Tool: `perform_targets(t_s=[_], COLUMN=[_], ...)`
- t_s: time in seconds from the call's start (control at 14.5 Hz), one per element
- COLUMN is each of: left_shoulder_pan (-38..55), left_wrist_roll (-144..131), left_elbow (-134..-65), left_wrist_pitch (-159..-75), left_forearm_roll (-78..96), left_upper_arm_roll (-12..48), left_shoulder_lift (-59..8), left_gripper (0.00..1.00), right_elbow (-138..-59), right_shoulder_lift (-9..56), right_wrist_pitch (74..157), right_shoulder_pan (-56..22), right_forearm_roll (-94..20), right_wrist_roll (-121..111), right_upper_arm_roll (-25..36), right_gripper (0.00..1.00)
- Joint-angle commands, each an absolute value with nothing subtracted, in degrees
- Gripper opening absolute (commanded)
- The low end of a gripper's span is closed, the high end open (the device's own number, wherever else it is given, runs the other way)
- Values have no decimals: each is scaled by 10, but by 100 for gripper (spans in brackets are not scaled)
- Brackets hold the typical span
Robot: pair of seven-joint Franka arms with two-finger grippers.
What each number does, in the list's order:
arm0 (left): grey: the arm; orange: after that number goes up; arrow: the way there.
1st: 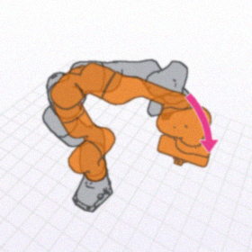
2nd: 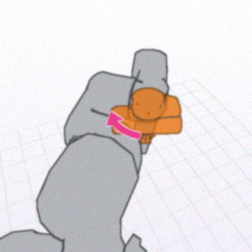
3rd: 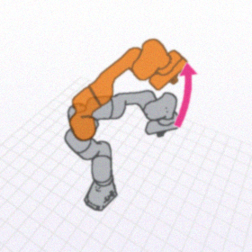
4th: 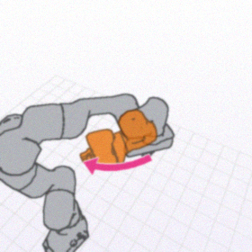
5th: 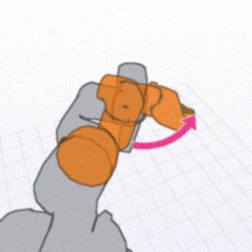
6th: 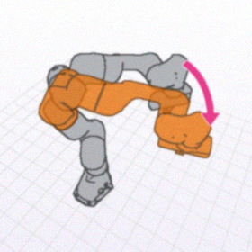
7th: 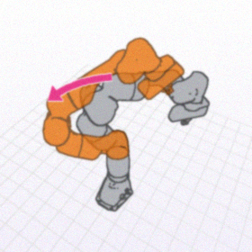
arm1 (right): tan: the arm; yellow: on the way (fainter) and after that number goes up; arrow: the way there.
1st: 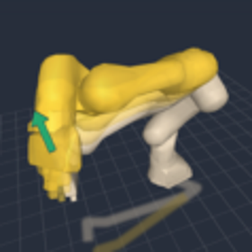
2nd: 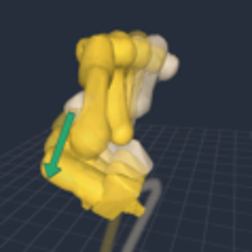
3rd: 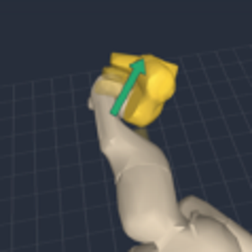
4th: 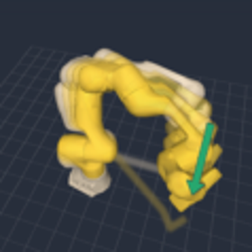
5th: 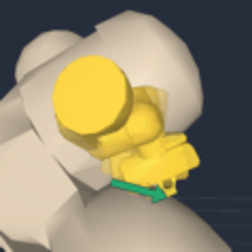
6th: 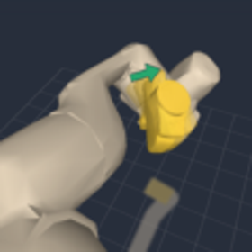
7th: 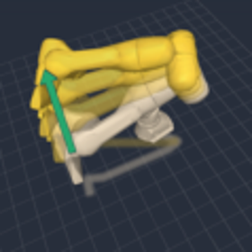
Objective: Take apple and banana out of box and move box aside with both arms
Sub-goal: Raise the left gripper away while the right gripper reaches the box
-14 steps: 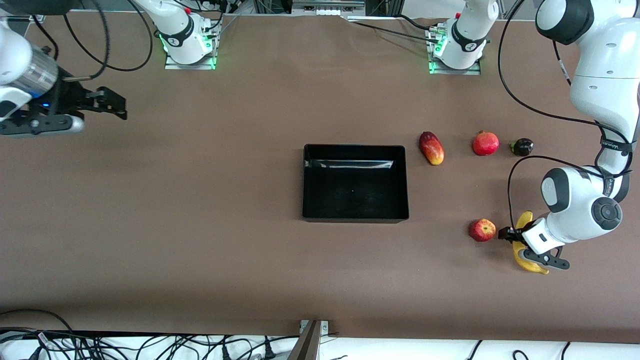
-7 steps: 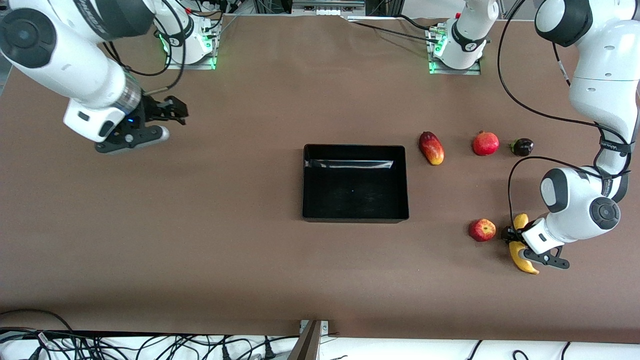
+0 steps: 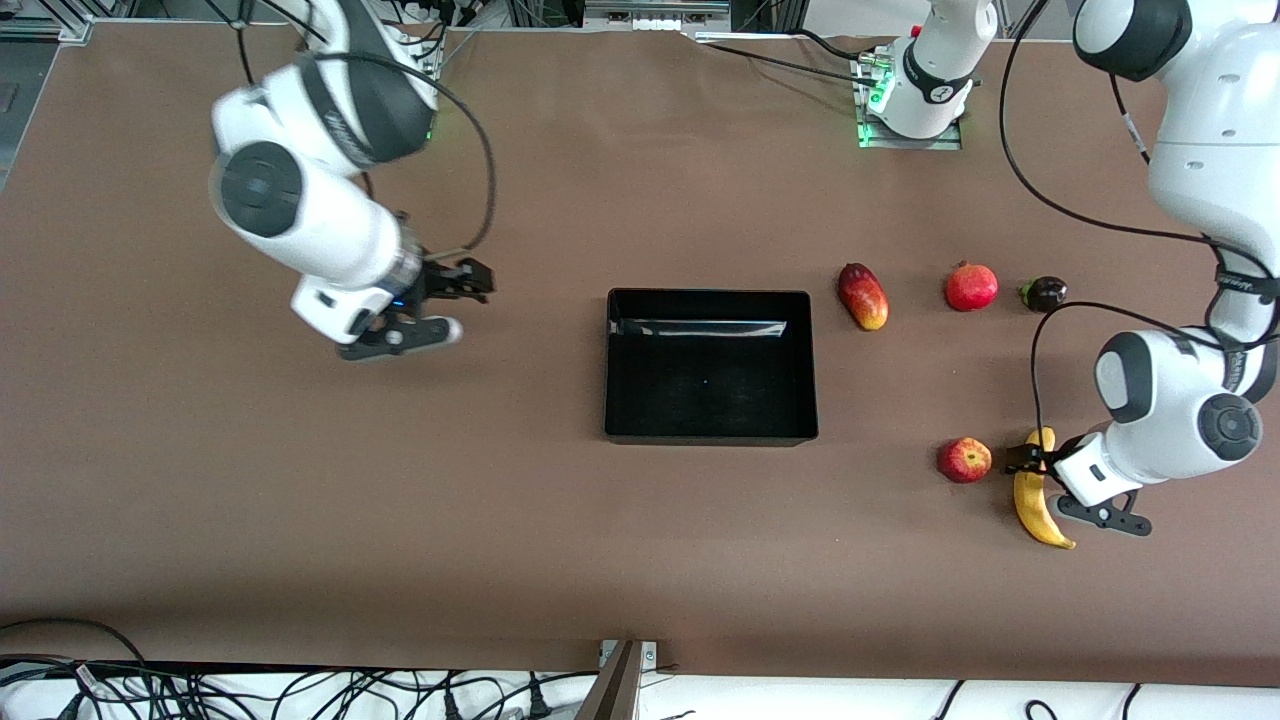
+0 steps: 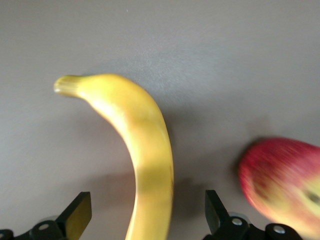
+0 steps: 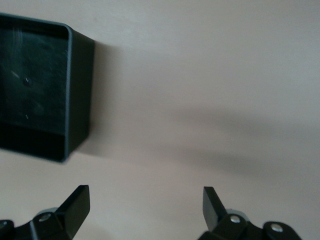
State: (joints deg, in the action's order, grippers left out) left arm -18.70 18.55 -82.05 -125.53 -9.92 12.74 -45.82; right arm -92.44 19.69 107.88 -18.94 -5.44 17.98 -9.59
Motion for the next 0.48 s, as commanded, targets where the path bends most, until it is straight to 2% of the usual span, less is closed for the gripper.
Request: perform_targets(t_s=[0.0, 0.21, 0.41], left_shoulder_pan=[-159, -97, -22], left_wrist_roll=[192, 191, 190], left_elbow=[-835, -809, -813], left_wrist_pitch=[-1126, -994, -927], left_forearm_roll=[-97, -38, -8], left_upper_arm_roll=[108, 50, -8], left_shoulder_lift=[-339, -253, -163], left_gripper=[100, 100, 100], right_elbow=[-914, -913, -913], right_shoulder_lift=[249, 306, 355], right_wrist_pitch=[1145, 1236, 1304], right_shoulder_pan=[-242, -288, -319], right_forearm_roll=[-49, -29, 10], right_wrist_roll=[262, 318, 374], right_upper_arm_roll=[-91, -90, -88], right_gripper=[100, 100, 100])
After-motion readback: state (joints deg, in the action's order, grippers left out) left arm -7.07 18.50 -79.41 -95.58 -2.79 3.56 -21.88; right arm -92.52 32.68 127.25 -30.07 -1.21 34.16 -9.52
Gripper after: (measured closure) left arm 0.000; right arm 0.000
